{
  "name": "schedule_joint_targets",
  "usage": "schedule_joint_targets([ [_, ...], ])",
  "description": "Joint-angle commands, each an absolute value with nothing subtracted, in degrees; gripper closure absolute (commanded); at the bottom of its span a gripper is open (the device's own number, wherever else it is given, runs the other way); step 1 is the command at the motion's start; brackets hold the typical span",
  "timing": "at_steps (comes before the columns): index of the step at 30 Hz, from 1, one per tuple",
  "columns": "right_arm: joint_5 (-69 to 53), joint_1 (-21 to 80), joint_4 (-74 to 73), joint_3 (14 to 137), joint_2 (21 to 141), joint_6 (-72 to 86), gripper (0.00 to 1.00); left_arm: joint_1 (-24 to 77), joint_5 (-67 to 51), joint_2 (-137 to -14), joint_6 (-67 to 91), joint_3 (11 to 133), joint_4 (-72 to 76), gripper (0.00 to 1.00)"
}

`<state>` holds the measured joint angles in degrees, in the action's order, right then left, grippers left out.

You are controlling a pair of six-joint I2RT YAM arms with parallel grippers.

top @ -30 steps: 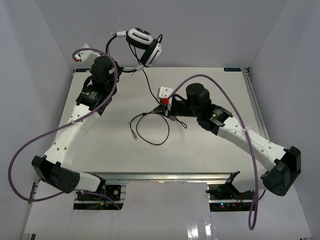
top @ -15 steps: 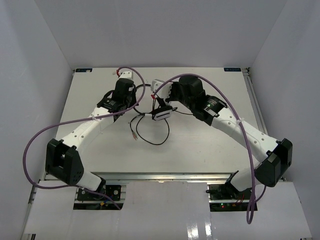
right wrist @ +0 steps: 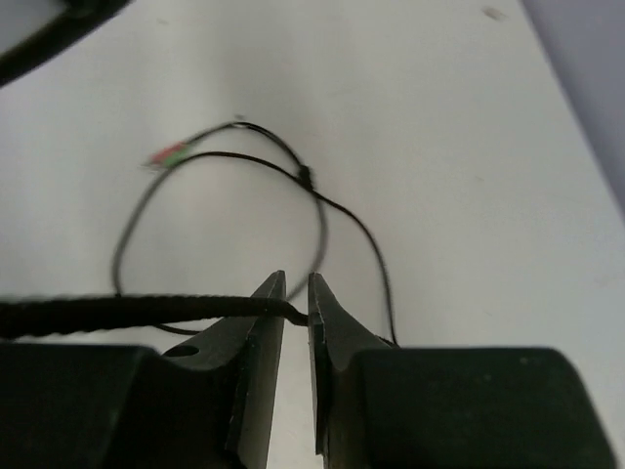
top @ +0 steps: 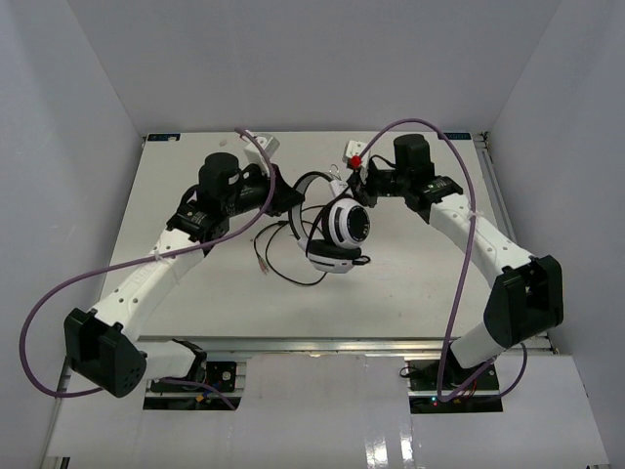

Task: Wrap the headphones

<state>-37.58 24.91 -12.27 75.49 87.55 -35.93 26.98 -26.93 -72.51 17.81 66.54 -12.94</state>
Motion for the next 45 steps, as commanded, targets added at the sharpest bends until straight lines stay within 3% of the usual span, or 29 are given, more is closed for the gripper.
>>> schedule_joint_targets([
  [1,-68.51,22.29,4.97,66.7,87.06,-12.85,0.76,26.98,-20.54,-65.53,31.17,69.47,1.24,1.0],
  [3,-78.27,22.5,21.23,61.85,87.64,6.59,0.69,26.98,-15.58,-65.28,35.03,70.7,3.76,1.0],
  [6,-82.1,25.19,64.94,53.33,90.39,41.82,0.61,27.06,-9.86,-65.65,39.94,72.57,6.84,1.0],
  [8,-80.68,27.03,91.23,52.45,94.87,57.19,0.58,27.38,-6.17,-65.59,42.56,73.04,9.61,1.0],
  [10,-79.12,28.81,102.08,53.38,97.52,65.5,0.58,27.51,-1.21,-65.46,44.63,73.77,11.25,1.0],
  [13,-76.73,30.85,102.13,52.12,96.16,64.17,0.6,27.6,10.51,-64.43,46.94,74.62,11.34,1.0],
  [17,-73.79,32.08,98.5,48.08,91.71,59.41,0.68,27.6,24.81,-63.43,49.98,75.07,8.27,1.0],
  [19,-71.05,32.34,89.74,44.69,86.22,49.02,0.77,27.6,33.28,-64.4,50.8,76.7,4.62,1.0],
  [23,-66.92,34.17,57.22,44.39,77.8,26.93,0.87,27.6,40.71,-67.19,49.04,79.08,2.15,1.0],
  [26,-57.73,37.22,17.7,53.62,75.45,2.02,0.92,27.6,44.12,-72.43,39.76,83.57,0.79,1.0],
  [29,-44.77,40.9,-0.78,60.54,75.29,-15.96,0.92,27.57,46.84,-80.38,28.43,87.94,-0.82,1.0],
  [33,-19.37,44.03,-17.54,72.11,75.47,-30.43,0.92,27.64,43.11,-89.12,14.78,90.38,-8.78,1.0],
  [38,8.41,45.88,-23.41,80.52,77.55,-50.22,0.92,28.35,31.22,-90.72,6.75,83.24,-10.5,1.0],
  [45,20.16,44.66,-14.56,81.98,80.36,-61.65,0.92,30.06,-3.34,-82.68,-1.94,73.52,-12.3,1.0],
])
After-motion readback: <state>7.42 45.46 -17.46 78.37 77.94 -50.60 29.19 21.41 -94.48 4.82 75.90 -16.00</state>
